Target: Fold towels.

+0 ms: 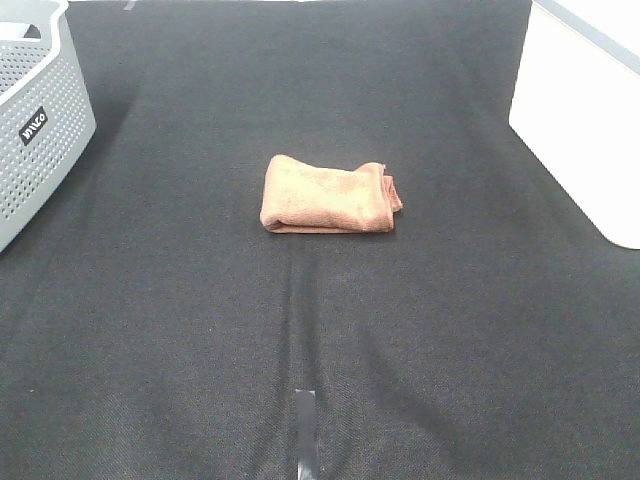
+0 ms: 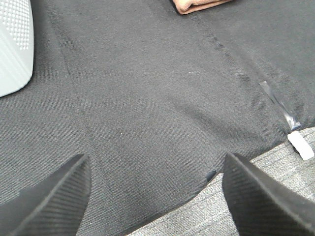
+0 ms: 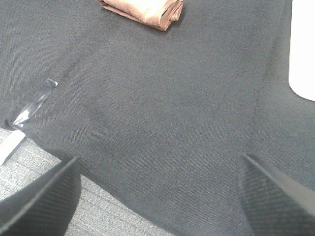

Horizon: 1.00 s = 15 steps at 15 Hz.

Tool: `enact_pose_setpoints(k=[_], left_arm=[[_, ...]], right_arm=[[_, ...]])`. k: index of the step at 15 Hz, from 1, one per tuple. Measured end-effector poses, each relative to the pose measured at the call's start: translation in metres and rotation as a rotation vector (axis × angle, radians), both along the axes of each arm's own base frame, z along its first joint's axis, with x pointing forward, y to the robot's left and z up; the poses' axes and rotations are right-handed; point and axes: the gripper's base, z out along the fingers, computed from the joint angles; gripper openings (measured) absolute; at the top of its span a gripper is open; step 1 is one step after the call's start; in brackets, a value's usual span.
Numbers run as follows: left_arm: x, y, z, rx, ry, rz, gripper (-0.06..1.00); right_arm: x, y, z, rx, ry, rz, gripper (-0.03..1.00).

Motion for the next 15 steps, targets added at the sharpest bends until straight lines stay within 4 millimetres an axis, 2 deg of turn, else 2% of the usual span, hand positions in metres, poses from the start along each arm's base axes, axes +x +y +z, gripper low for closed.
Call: enact_pose_setpoints(k=[6,8,11,13,15], left_arm=[[0.000,0.000,0.000,0.001,0.000,0.015,0.71],[0.001,0.002,0.000,0.000,-0.005,0.092,0.71],[-0.011,0.004,0.002,-0.004,-0.098,0.203,0.71],[-0.025,0.004,0.002,-0.009,-0.187,0.202,0.71],[-0.030,0.003,0.002,-0.012,-0.215,0.201,0.71]], right_arm=[[0.000,0.000,0.000,0.000,0.000,-0.002,0.84],[0.001,0.000,0.000,0.005,0.000,-0.086,0.84],[0.001,-0.002,0.000,0.007,-0.010,-0.247,0.84],[-0.003,-0.002,0.000,0.011,-0.039,-0.297,0.84],[-0.011,-0.003,0.000,0.021,-0.096,-0.307,0.84]])
